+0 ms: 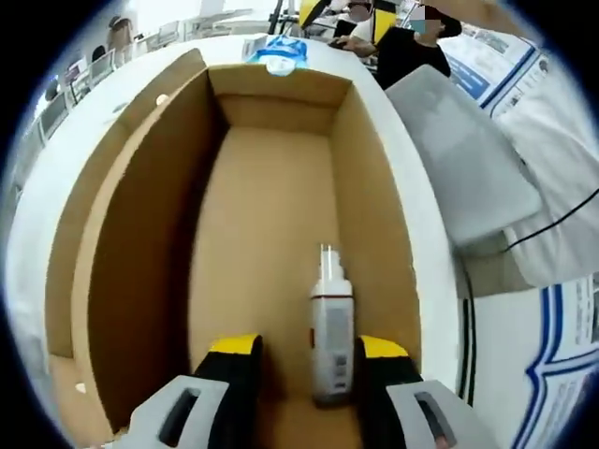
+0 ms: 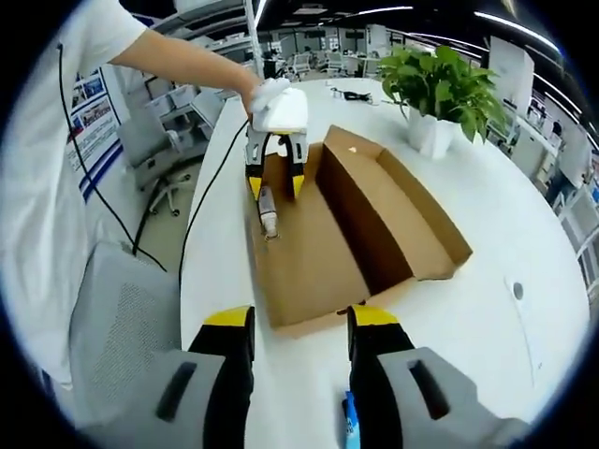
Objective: Operate the shoe box by opening the lid, removing the specified soft item, and placing it in the target area until the item is outside and the box remains undamaged.
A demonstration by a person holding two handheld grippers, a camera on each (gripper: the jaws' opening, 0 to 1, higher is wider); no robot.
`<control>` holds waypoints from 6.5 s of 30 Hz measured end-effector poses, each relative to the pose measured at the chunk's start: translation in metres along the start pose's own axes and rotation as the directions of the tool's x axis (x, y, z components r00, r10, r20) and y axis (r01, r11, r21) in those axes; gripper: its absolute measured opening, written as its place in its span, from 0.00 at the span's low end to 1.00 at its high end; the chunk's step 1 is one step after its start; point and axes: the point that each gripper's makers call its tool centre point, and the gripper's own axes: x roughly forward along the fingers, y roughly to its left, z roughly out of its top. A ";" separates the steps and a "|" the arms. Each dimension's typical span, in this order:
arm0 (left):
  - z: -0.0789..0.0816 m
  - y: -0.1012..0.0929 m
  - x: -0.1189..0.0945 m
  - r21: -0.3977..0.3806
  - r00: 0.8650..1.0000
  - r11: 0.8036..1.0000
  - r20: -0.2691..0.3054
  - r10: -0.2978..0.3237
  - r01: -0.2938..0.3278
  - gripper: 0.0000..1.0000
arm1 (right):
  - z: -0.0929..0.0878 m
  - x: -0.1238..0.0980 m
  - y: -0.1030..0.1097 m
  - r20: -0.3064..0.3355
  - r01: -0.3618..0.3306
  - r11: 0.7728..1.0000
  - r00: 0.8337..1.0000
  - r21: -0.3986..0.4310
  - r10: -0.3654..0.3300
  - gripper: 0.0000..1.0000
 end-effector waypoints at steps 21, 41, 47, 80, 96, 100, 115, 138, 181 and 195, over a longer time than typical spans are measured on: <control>-0.005 0.001 0.015 0.024 1.000 1.000 -0.027 0.014 -0.013 0.38 | 0.001 0.005 -0.004 0.008 -0.037 0.999 0.999 -0.006 0.037 0.36; -0.009 0.006 0.020 0.037 0.997 0.997 -0.018 0.075 -0.074 0.33 | 0.008 0.010 -0.003 0.062 -0.067 0.998 0.996 -0.001 0.067 0.37; -0.010 0.010 0.020 0.049 0.994 0.993 -0.015 0.110 -0.109 0.30 | 0.008 0.010 -0.004 0.063 -0.066 0.998 0.996 -0.002 0.066 0.37; -0.011 0.017 0.023 0.071 0.982 0.979 0.002 0.189 -0.189 0.19 | 0.007 0.009 -0.010 0.078 -0.056 0.998 0.995 0.004 0.056 0.37; -0.002 0.019 0.017 0.030 0.977 0.977 0.041 0.212 -0.213 0.19 | 0.008 0.008 -0.007 0.082 -0.056 0.998 0.995 -0.001 0.056 0.37; 0.000 0.018 0.012 0.017 0.974 0.975 0.051 0.221 -0.222 0.19 | 0.010 0.007 -0.006 0.085 -0.056 0.998 0.995 -0.004 0.056 0.37; 0.013 0.016 -0.011 -0.110 0.945 0.959 0.171 0.278 -0.263 0.19 | 0.025 -0.004 0.000 0.127 -0.034 0.999 0.991 -0.002 0.034 0.37; 0.070 -0.004 -0.061 -0.266 0.823 0.900 0.375 0.427 -0.346 0.19 | 0.072 -0.037 0.018 0.259 0.028 0.999 0.965 0.018 -0.032 0.37; 0.252 -0.053 -0.169 -0.478 0.382 0.811 0.718 0.582 -0.337 0.19 | 0.102 -0.154 0.005 0.630 0.014 0.925 0.728 0.379 -0.269 0.40; 0.327 -0.073 -0.181 -0.452 0.288 0.840 0.797 0.532 -0.302 0.19 | 0.105 -0.193 0.016 0.710 -0.009 0.946 0.664 0.323 -0.236 0.40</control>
